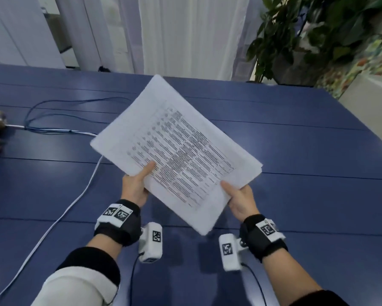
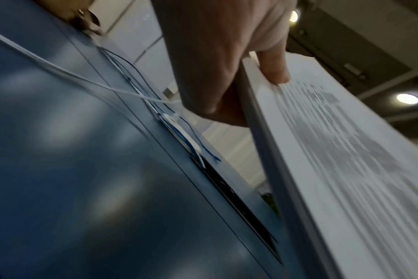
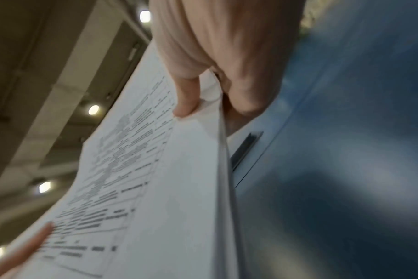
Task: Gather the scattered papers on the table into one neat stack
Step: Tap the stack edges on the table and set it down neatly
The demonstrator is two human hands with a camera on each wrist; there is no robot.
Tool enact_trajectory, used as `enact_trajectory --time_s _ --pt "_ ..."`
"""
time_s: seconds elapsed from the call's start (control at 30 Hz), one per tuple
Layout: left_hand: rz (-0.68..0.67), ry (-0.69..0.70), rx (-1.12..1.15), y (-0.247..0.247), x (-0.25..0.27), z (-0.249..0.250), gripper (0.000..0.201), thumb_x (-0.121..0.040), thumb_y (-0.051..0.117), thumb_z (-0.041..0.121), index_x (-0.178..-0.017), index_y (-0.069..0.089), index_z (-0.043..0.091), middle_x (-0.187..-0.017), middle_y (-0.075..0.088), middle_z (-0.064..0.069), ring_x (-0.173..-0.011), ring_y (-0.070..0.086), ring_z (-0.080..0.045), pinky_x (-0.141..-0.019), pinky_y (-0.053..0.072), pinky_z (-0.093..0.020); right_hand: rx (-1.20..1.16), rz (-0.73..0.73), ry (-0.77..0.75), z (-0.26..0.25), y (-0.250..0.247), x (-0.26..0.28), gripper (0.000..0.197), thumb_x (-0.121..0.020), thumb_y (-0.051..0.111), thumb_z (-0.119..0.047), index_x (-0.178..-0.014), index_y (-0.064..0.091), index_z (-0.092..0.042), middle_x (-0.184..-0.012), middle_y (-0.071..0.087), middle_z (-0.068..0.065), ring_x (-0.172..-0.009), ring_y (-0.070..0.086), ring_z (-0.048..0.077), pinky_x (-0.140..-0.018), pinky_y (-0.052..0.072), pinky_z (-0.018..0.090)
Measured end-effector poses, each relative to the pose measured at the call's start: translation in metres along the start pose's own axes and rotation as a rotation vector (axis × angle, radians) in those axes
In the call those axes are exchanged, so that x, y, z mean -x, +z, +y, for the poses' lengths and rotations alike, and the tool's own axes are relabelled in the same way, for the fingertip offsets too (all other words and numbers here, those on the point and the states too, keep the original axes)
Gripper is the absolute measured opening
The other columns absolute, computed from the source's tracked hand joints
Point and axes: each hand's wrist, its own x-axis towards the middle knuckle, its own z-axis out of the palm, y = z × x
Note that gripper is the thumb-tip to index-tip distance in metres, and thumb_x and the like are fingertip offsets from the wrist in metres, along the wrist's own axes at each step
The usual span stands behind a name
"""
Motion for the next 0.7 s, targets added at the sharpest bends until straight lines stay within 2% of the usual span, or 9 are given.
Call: enact_trajectory --time_s 0.07,0.13,0.23,0.33,0.4,0.47,0.57,0.63,0.7 --pt "0.028 0.033 0.017 -0.021 -0.010 0.005 0.032 -0.082 0.063 0.003 -0.113 0.061 0.009 -0.100 0.070 -0.003 -0.076 0.071 -0.013 -0.062 0.058 -0.029 0.125 0.030 -0.073 -0.016 -0.017 -0.005 0.024 -0.083 0.056 0.012 -0.096 0.063 -0.006 -0.082 0.075 -0.005 -0.076 0.070 0.008 -0.069 0.057 0.023" --pt "0.025 0.054 -0.012 -0.039 -0.016 0.010 0.025 -0.084 0.059 -0.002 -0.105 0.062 0.010 -0.087 0.074 0.001 -0.067 0.070 -0.010 -0.056 0.056 -0.024 0.230 0.042 -0.115 -0.032 -0.035 -0.009 0.024 -0.081 0.058 0.012 -0.094 0.064 -0.008 -0.080 0.075 -0.007 -0.075 0.070 0.007 -0.069 0.056 0.023" --pt "-0.083 0.046 -0.232 -0.046 -0.016 0.007 0.028 -0.082 0.058 -0.009 -0.098 0.062 0.013 -0.073 0.074 0.004 -0.059 0.069 -0.008 -0.053 0.056 -0.020 0.329 0.051 -0.165 -0.055 -0.048 -0.011 0.024 -0.081 0.061 0.010 -0.092 0.063 -0.011 -0.077 0.074 -0.012 -0.074 0.070 0.003 -0.067 0.055 0.022" --pt "-0.201 0.106 -0.487 -0.029 -0.014 0.011 0.032 -0.081 0.061 -0.008 -0.106 0.058 0.012 -0.089 0.071 -0.004 -0.069 0.069 -0.010 -0.058 0.056 -0.019 0.388 0.041 -0.233 -0.078 -0.047 -0.015 0.021 -0.082 0.061 0.008 -0.100 0.062 -0.003 -0.074 0.073 -0.016 -0.072 0.069 0.000 -0.068 0.057 0.019" --pt "-0.212 0.225 -0.541 -0.012 -0.015 0.018 0.032 -0.083 0.060 -0.006 -0.110 0.054 0.010 -0.104 0.064 -0.008 -0.084 0.064 -0.015 -0.071 0.055 -0.022 0.394 0.034 -0.279 -0.090 -0.044 -0.015 0.024 -0.082 0.062 0.007 -0.105 0.060 -0.001 -0.075 0.073 -0.017 -0.074 0.069 0.000 -0.070 0.057 0.018" --pt "-0.180 0.317 -0.499 0.001 -0.013 0.026 0.035 -0.084 0.060 -0.004 -0.115 0.050 0.008 -0.106 0.062 -0.006 -0.090 0.061 -0.014 -0.080 0.052 -0.024 0.403 0.047 -0.319 -0.098 -0.041 -0.012 0.019 -0.082 0.063 0.005 -0.100 0.063 -0.001 -0.073 0.073 -0.016 -0.073 0.069 -0.001 -0.069 0.055 0.016" --pt "-0.175 0.360 -0.409 0.004 -0.010 0.028 0.038 -0.084 0.061 -0.002 -0.120 0.048 0.004 -0.110 0.062 -0.007 -0.097 0.061 -0.017 -0.085 0.052 -0.025 0.396 0.062 -0.354 -0.096 -0.041 -0.007 0.017 -0.080 0.064 0.007 -0.091 0.064 -0.007 -0.066 0.071 -0.021 -0.067 0.066 -0.006 -0.062 0.050 0.009" --pt "-0.168 0.361 -0.387 0.002 -0.004 0.025 0.037 -0.081 0.064 0.001 -0.116 0.051 0.009 -0.107 0.064 -0.003 -0.095 0.062 -0.015 -0.085 0.052 -0.027 0.405 0.054 -0.338 -0.088 -0.043 -0.004 0.025 -0.077 0.067 0.007 -0.100 0.063 -0.003 -0.070 0.071 -0.022 -0.069 0.066 -0.007 -0.062 0.050 0.009" --pt "-0.155 0.384 -0.379 0.002 -0.001 0.024 0.036 -0.078 0.068 0.003 -0.110 0.054 0.012 -0.102 0.065 0.001 -0.091 0.063 -0.012 -0.081 0.053 -0.025 0.394 0.062 -0.329 -0.082 -0.044 -0.004 0.036 -0.073 0.071 0.006 -0.106 0.061 -0.003 -0.074 0.072 -0.016 -0.069 0.066 -0.006 -0.062 0.051 0.012"
